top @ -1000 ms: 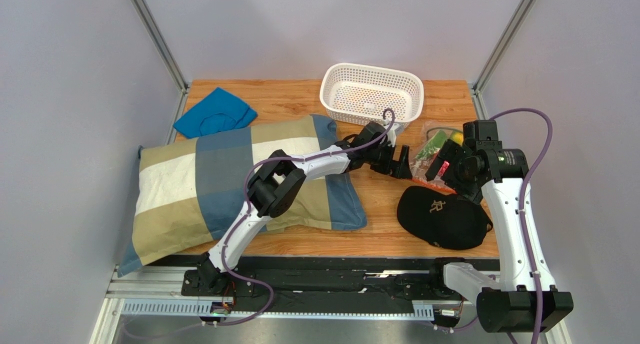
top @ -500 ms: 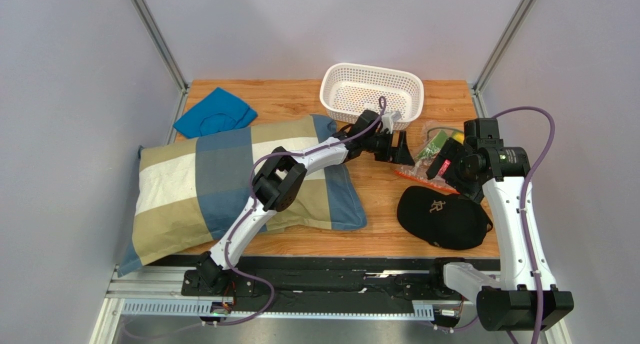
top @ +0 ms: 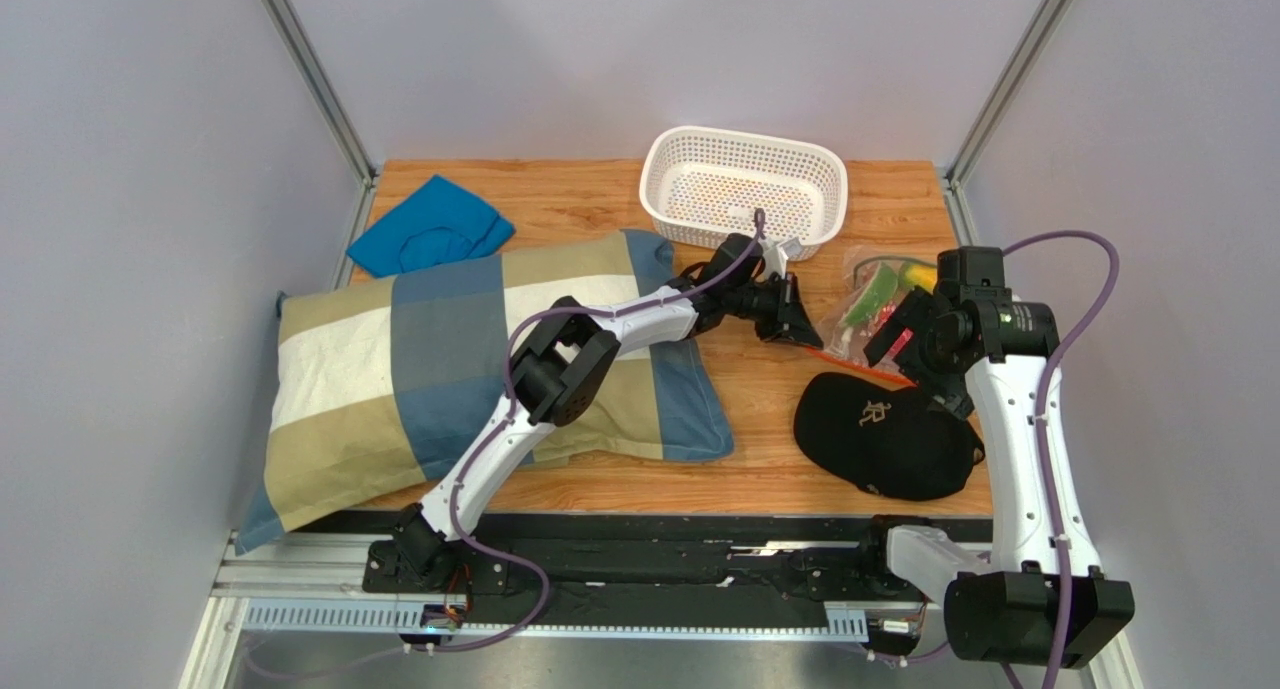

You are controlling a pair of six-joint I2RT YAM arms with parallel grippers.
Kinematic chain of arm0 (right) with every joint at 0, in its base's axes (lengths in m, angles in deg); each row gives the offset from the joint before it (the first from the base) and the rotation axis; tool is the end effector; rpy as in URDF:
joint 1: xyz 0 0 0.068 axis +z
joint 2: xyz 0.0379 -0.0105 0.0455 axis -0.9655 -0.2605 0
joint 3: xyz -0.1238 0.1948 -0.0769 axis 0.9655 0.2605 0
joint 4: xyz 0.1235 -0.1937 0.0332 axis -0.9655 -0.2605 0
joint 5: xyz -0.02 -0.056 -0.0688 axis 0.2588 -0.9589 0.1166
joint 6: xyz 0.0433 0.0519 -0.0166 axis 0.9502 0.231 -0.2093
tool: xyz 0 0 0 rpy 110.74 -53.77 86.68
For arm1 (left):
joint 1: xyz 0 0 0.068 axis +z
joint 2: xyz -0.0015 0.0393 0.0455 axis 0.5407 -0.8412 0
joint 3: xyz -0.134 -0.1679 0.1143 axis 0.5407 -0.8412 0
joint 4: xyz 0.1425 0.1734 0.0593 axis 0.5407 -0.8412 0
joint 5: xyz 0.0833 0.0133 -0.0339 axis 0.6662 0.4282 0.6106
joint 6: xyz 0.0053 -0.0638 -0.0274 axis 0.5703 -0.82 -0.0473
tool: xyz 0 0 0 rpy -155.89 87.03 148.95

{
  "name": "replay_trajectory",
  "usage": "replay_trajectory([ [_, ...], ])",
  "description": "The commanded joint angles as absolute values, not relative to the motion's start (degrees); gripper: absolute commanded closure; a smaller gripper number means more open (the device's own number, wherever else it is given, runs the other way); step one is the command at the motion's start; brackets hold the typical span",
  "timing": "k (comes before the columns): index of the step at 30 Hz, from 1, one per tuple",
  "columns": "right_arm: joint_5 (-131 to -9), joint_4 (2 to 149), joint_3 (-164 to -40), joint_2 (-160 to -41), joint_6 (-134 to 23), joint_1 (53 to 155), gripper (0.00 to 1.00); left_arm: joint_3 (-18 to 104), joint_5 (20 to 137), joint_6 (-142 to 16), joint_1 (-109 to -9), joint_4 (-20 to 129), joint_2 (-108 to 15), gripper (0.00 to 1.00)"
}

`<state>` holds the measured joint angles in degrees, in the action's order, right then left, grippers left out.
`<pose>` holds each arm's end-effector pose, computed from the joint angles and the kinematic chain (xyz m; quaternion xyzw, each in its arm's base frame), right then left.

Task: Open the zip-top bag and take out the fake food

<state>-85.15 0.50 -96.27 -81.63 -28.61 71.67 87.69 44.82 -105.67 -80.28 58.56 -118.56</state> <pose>0.1633 -0.0165 0.2870 0.3227 0.9253 -0.0106 0.1988 0.3347 -0.4217 0.1303 0.1439 0.7969 -0.5808 0.0835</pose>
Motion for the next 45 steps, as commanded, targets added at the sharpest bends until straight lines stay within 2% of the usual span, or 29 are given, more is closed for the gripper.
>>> replay_trajectory([
  [1,-83.4,3.78,-92.62,-78.57,-27.01,63.78,0.04,81.99,46.49,-117.88,-80.1,67.45,-107.9,1.0],
  [4,-81.96,4.66,-91.38,-78.83,-26.05,59.35,0.04,73.39,51.67,-125.44,-80.28,72.99,-101.66,1.0],
  [6,-81.62,5.36,-91.82,-80.67,-25.17,58.64,0.03,71.87,53.7,-128.88,-80.36,73.61,-98.66,1.0],
  [19,-75.47,6.77,-99.99,-90.61,-23.24,50.56,0.03,66.07,57.75,-130.56,-81.6,71.95,-91.19,1.0],
  [27,-72.03,4.92,-104.91,-89.21,-16.04,48.88,0.02,63.52,58.55,-128.89,-81.16,70.37,-88.55,1.0],
  [39,-73.7,13.18,-96.48,-91.76,-14.88,48.88,0.05,63.34,56.61,-128.19,-81.07,70.28,-87.93,1.0],
  [42,-73.71,17.75,-95.34,-93.77,-15.41,48.88,0.12,60.89,56.61,-126.53,-81.16,70.19,-86.62,1.0],
  [44,-69.78,20.03,-96.03,-96.49,-16.54,49.14,0.47,60.09,56.0,-123.81,-81.07,70.37,-85.21,1.0],
  [45,-68.45,21.09,-95.95,-96.94,-17.42,50.45,0.67,60.61,55.73,-121.44,-81.07,66.62,-84.68,1.0],
])
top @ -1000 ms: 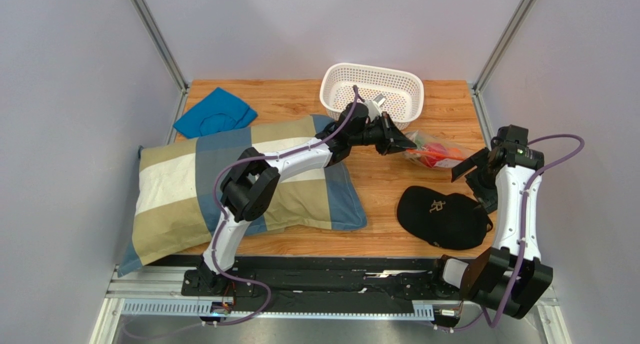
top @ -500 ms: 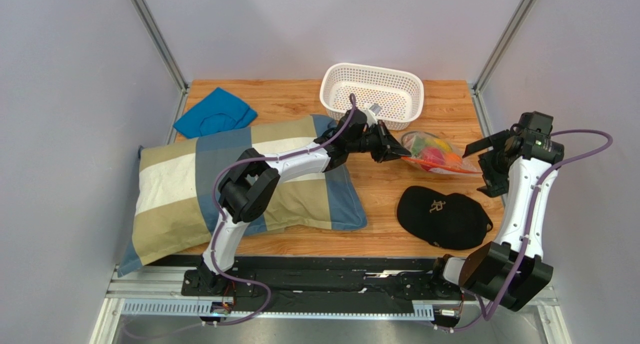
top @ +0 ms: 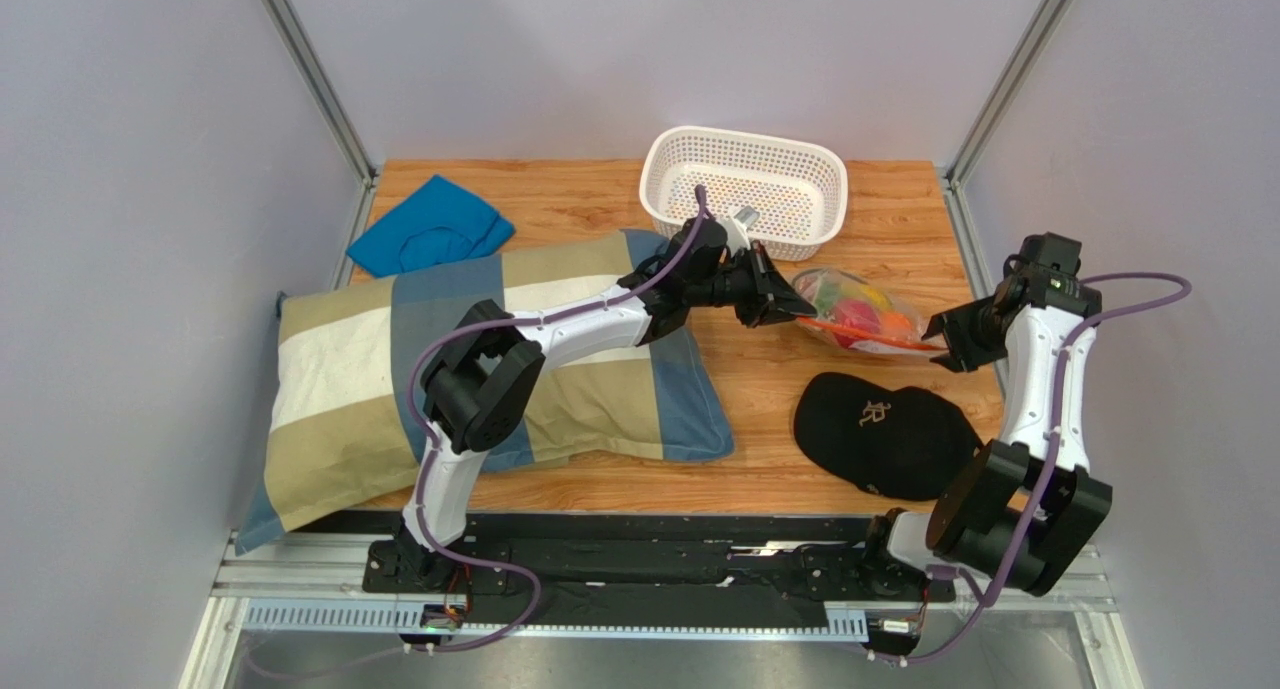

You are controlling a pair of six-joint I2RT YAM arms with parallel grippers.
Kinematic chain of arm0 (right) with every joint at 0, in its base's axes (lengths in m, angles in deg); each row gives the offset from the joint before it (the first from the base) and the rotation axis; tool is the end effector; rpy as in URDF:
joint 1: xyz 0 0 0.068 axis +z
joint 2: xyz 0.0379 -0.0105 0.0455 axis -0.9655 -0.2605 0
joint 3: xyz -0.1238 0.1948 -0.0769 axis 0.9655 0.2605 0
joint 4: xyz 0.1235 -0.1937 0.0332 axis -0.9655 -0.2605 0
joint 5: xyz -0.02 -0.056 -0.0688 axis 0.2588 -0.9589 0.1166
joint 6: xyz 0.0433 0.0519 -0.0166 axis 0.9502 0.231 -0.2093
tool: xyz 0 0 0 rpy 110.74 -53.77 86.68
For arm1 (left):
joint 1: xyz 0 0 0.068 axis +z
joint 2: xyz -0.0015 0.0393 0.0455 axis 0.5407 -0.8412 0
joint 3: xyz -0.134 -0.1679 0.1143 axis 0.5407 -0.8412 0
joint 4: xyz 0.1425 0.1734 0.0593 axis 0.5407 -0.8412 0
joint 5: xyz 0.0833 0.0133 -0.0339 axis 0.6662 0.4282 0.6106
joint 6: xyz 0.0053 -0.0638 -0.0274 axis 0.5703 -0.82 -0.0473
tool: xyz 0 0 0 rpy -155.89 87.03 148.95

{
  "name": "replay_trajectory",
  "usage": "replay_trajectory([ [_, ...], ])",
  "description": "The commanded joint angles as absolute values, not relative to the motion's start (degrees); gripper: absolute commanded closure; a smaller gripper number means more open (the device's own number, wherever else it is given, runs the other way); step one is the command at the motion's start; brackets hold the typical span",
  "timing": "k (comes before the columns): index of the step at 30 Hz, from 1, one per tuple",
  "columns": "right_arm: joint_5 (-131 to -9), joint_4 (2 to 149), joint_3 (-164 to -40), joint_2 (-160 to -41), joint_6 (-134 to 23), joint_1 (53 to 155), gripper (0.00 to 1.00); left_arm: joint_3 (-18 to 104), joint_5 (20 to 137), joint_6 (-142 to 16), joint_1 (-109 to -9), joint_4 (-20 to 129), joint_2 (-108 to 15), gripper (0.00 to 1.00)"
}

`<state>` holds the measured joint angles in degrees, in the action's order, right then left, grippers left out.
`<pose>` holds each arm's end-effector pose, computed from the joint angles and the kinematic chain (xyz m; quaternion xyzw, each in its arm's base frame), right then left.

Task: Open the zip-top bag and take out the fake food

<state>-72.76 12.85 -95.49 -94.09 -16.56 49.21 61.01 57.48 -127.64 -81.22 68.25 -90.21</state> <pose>0.2040 -0.0926 0.2555 0.5678 0.8017 0.0747 0.1711 0.2913 -0.3706 0.2357 -0.0328 0.7743 -0.6236 0.1024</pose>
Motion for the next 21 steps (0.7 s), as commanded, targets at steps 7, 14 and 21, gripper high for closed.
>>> replay_trajectory([
  [7,-71.33,11.89,-101.4,-95.19,-11.4,61.35,1.0,67.11,68.35,-83.58,-83.35,35.76,-77.23,0.62],
  [14,-75.82,3.52,-107.38,-93.42,-6.53,66.63,1.0,62.91,77.9,-56.13,-88.97,41.34,-70.0,0.4],
  [21,-76.34,2.9,-108.52,-94.3,-6.26,70.59,1.0,67.73,74.9,-52.33,-92.14,45.4,-74.3,0.4],
])
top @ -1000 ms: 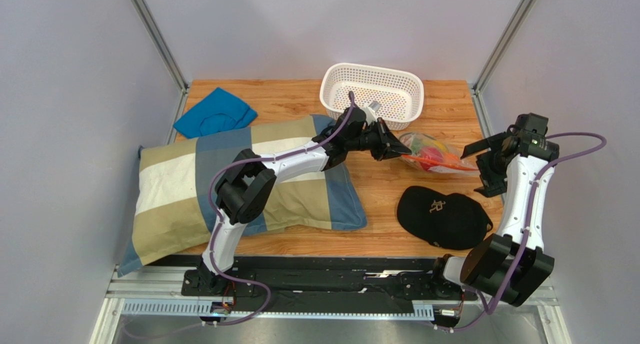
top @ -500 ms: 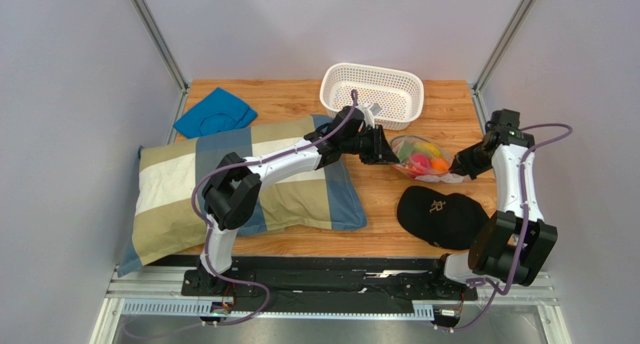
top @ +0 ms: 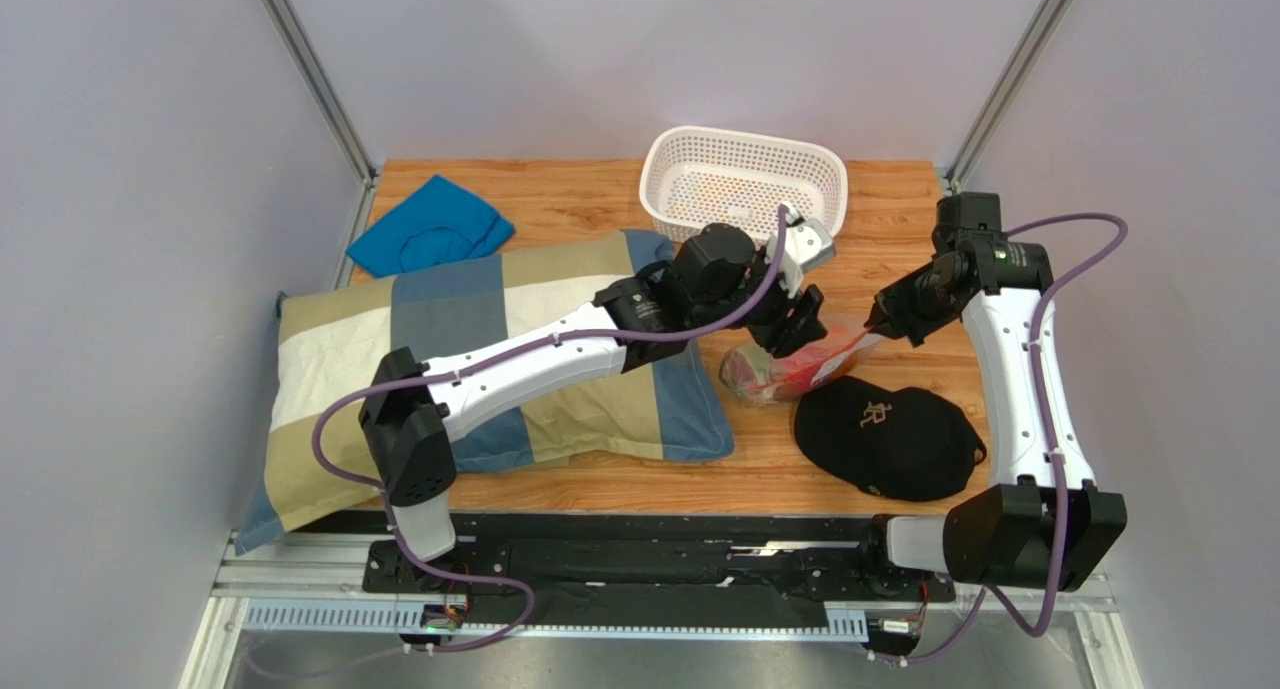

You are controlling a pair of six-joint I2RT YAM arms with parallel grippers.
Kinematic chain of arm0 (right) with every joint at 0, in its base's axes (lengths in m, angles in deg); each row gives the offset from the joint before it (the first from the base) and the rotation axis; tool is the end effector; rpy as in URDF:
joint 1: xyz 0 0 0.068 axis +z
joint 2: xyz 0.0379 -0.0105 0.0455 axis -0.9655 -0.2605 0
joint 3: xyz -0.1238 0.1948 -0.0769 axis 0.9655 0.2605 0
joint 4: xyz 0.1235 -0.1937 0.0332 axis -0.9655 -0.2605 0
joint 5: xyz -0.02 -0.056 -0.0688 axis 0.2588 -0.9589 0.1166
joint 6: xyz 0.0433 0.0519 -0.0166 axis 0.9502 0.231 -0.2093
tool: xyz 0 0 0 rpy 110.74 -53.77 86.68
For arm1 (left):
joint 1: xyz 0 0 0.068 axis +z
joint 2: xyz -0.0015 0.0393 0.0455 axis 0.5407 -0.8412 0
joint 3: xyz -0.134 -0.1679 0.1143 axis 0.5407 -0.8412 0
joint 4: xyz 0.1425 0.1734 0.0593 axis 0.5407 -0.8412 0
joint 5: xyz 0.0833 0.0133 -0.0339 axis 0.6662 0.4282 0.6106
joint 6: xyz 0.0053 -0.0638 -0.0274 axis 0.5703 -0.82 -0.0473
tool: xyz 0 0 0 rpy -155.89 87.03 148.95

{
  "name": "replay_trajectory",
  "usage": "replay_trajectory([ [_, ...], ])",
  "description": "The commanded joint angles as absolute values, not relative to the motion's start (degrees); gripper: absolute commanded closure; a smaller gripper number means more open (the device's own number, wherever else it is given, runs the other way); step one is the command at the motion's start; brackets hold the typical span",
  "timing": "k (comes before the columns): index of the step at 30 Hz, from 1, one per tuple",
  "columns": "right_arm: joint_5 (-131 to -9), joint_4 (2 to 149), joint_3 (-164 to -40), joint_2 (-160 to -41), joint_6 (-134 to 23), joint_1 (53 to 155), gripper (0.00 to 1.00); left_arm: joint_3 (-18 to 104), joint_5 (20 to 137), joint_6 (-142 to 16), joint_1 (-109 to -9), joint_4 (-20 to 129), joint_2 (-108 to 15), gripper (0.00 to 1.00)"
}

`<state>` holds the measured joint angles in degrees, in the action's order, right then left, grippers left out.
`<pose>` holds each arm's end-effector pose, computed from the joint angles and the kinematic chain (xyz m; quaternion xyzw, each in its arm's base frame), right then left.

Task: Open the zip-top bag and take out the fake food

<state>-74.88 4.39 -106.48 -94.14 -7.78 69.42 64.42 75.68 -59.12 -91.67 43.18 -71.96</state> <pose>0.2174 -0.0180 0.2983 0.4858 0.8498 0.1074 0.1740 0.2021 -0.3562 0.3358 0.3946 0.6969 -0.3913 0.4534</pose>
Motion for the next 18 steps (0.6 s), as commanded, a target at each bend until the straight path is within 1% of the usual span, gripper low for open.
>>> replay_trajectory([
  [1,-76.52,2.64,-109.04,-94.48,-6.44,70.77,1.0,68.52,74.02,-51.38,-92.14,44.71,-74.48,0.4],
  [4,-76.26,2.46,-110.01,-94.92,-6.88,70.86,1.0,69.58,74.9,-51.2,-92.32,45.13,-73.78,0.39],
  [5,-75.65,2.64,-110.19,-95.01,-6.62,70.86,1.0,69.67,71.84,-51.19,-92.32,46.62,-74.22,0.36],
  [9,-74.24,2.9,-110.54,-95.62,-5.04,71.12,1.0,74.49,66.46,-51.98,-92.32,45.05,-79.91,0.36],
  [13,-73.0,2.64,-111.85,-96.24,-3.99,71.38,1.0,74.94,61.63,-53.39,-92.41,47.51,-83.09,0.35],
  [15,-72.21,2.47,-112.21,-96.76,-3.72,71.47,1.0,78.79,60.13,-53.39,-92.41,44.36,-86.24,0.35],
  [18,-70.81,2.55,-113.09,-97.2,-3.63,71.65,0.99,82.85,62.31,-53.04,-92.32,39.52,-89.59,0.36],
])
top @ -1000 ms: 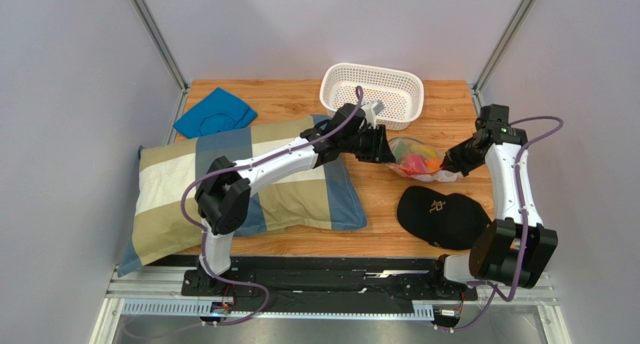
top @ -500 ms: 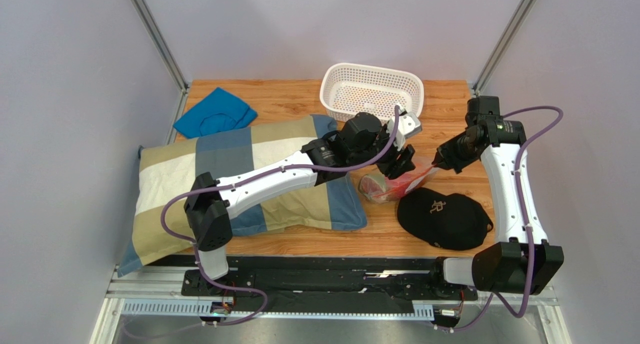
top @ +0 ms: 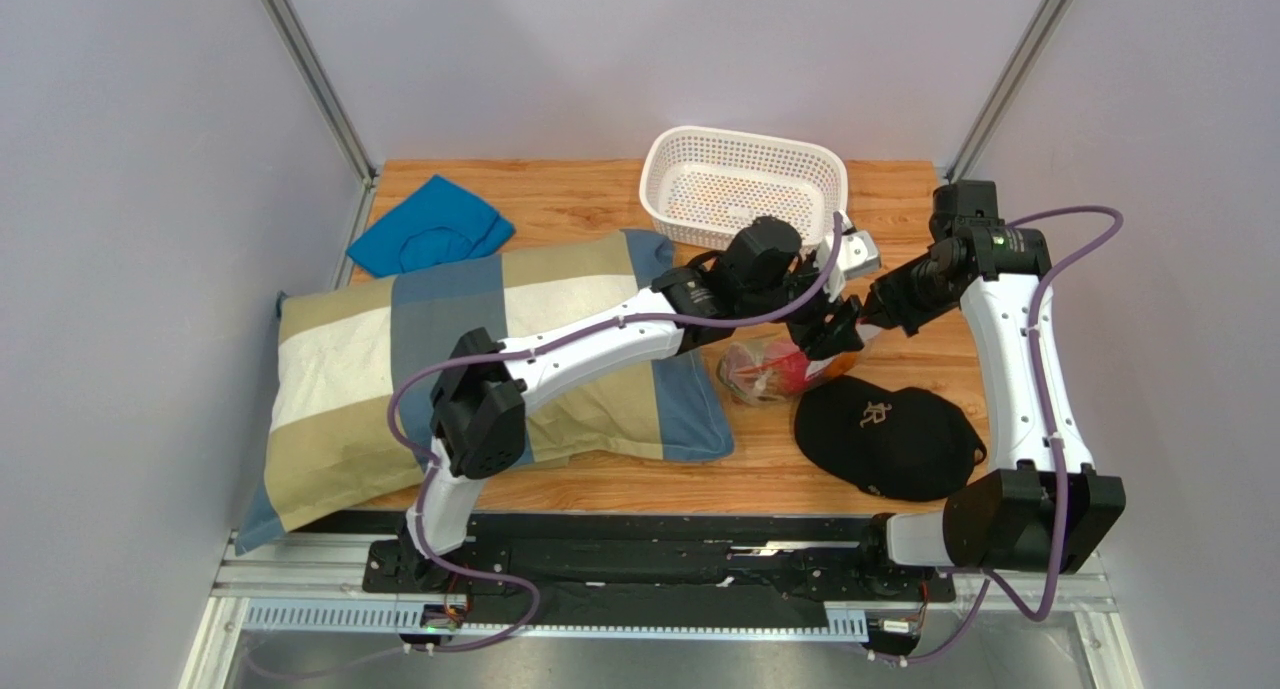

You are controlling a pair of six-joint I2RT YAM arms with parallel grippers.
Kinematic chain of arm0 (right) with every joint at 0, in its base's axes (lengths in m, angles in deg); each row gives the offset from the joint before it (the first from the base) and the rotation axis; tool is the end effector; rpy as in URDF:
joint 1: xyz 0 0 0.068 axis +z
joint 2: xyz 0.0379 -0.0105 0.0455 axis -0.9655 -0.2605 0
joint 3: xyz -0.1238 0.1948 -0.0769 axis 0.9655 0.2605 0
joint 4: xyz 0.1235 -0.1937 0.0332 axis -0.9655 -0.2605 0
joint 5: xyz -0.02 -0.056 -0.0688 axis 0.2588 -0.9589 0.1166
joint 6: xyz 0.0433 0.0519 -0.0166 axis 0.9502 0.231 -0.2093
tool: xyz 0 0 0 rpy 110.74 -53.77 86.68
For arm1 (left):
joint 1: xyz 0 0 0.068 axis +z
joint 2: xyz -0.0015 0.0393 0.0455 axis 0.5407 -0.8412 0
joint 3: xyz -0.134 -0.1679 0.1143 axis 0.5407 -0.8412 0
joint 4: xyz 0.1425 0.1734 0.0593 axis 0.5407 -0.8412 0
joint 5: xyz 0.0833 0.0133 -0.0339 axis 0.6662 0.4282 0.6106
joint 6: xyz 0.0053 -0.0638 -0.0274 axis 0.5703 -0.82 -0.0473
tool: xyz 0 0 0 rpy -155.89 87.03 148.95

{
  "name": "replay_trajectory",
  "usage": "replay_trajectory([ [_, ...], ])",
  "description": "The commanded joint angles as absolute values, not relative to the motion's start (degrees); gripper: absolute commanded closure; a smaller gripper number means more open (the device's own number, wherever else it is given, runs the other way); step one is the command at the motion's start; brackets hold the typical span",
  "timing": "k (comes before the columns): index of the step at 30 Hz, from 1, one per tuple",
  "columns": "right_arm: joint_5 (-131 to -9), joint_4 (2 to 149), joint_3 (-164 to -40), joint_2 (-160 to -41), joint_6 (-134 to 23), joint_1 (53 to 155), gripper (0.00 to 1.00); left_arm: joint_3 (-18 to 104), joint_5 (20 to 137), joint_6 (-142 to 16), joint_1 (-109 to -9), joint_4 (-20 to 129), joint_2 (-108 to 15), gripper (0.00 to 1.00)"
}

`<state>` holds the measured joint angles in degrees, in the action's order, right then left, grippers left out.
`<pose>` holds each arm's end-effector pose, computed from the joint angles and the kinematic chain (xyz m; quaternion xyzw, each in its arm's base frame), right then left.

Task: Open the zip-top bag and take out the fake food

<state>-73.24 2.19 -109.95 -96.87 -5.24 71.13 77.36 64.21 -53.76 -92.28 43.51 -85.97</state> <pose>0.2246 -0.0103 0.3024 0.4909 0.8492 0.1207 0.1524 0.2148 -0.4078 0.3132 0.4777 0.6408 -0.4337 0.4160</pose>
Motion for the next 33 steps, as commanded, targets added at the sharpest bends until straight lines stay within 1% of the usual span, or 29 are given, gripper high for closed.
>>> replay_trajectory([
  [1,-70.54,2.73,-113.61,-97.38,-3.81,71.73,0.98,82.85,65.02,-52.6,-92.32,39.52,-89.86,0.39],
  [2,-70.28,2.81,-113.62,-97.38,-4.16,71.82,0.97,83.11,65.92,-51.99,-92.14,39.17,-90.13,0.45],
  [3,-69.93,3.16,-113.62,-97.29,-5.03,71.82,0.89,83.29,66.97,-51.55,-91.79,39.08,-90.3,0.55],
  [4,-69.49,5.17,-113.44,-96.77,-6.43,71.73,0.82,83.64,69.42,-51.89,-91.36,38.81,-90.48,0.83],
  [5,-69.84,5.8,-114.14,-96.5,-10.45,71.47,0.75,84.51,68.83,-52.24,-89.87,37.86,-90.74,0.9],
  [6,-70.1,6.24,-114.75,-96.33,-13.36,71.04,0.57,84.96,67.43,-52.77,-89.07,37.41,-91.09,0.94],
  [7,-70.1,9.38,-114.93,-95.28,-16.52,70.94,0.43,85.22,65.16,-53.3,-88.02,36.97,-91.09,1.0],
  [8,-70.8,10.63,-114.59,-94.57,-20.29,70.86,0.31,85.57,62.96,-53.82,-86.27,36.18,-91.27,1.0],
  [9,-70.28,11.94,-114.15,-93.96,-26.6,70.16,0.16,85.58,60.33,-54.26,-85.3,36.09,-91.36,1.0],
  [10,-68.97,15.78,-113.53,-93.26,-31.01,69.63,0.13,85.23,56.91,-56.01,-84.5,36.61,-91.18,1.0],
  [12,-68.87,18.53,-110.55,-90.62,-39.35,68.14,0.04,82.69,53.55,-57.51,-82.4,38.19,-90.14,1.0],
  [13,-66.0,24.38,-107.93,-89.22,-42.1,67.17,0.04,81.46,49.62,-59.7,-81.78,39.33,-89.69,1.0],
  [14,-58.92,27.48,-105.55,-86.77,-44.22,64.55,0.04,78.75,47.14,-60.85,-81.08,42.99,-89.25,1.0],
  [16,-52.74,34.06,-99.92,-84.38,-49.32,61.29,0.04,76.88,39.78,-64.36,-79.14,48.18,-88.55,1.0],
  [17,-45.13,37.15,-97.64,-82.98,-50.64,58.4,0.04,76.35,37.82,-67.77,-78.61,49.26,-88.63,1.0],
  [18,-41.84,41.1,-94.49,-79.14,-51.0,56.98,0.05,76.35,36.15,-68.76,-78.17,50.05,-89.07,1.0],
  [19,-39.19,49.92,-88.02,-77.44,-50.83,55.75,0.05,76.35,32.91,-69.12,-77.65,50.76,-89.16,1.0],
  [20,-34.29,54.01,-84.65,-75.51,-50.83,54.0,0.05,76.0,32.18,-69.3,-77.47,51.03,-89.25,1.0],
  [21,-32.24,57.62,-82.09,-73.06,-50.57,53.46,0.06,75.65,31.39,-69.3,-77.38,51.29,-89.16,1.0],
  [22,-30.39,66.01,-76.23,-71.99,-49.87,53.19,0.06,75.47,29.21,-69.56,-77.2,51.81,-89.16,1.0],
  [23,-27.42,70.1,-73.83,-71.37,-49.78,53.28,0.06,74.77,28.4,-70.08,-77.2,54.26,-89.16,1.0],
  [25,-26.95,78.7,-69.35,-71.71,-49.6,53.19,0.06,74.59,27.17,-72.11,-77.2,56.73,-89.25,1.0],
  [27,-22.13,81.21,-69.58,-74.25,-49.6,53.01,0.07,74.42,26.82,-73.51,-77.11,57.62,-89.42,1.0],
  [28,-19.94,82.35,-70.19,-77.14,-49.34,52.93,0.09,74.42,26.12,-73.95,-77.11,58.4,-89.51,1.0],
  [29,-14.7,82.53,-71.85,-78.82,-50.81,52.84,0.12,74.24,25.76,-73.96,-77.11,58.5,-89.51,1.0],
  [30,-13.25,80.88,-72.91,-80.14,-51.7,52.75,0.17,74.07,25.32,-73.96,-77.11,58.5,-89.51,1.0],
  [31,-12.45,79.38,-74.05,-82.68,-53.01,52.75,0.17,74.06,25.32,-73.87,-77.11,58.15,-89.6,1.0],
  [32,-11.14,77.89,-76.5,-83.83,-55.9,52.66,0.2,74.06,25.32,-73.61,-77.11,57.71,-89.51,1.0],
  [33,-9.82,73.35,-77.74,-84.97,-58.1,52.57,0.22,74.15,25.06,-72.82,-77.11,57.19,-89.51,1.0],
])
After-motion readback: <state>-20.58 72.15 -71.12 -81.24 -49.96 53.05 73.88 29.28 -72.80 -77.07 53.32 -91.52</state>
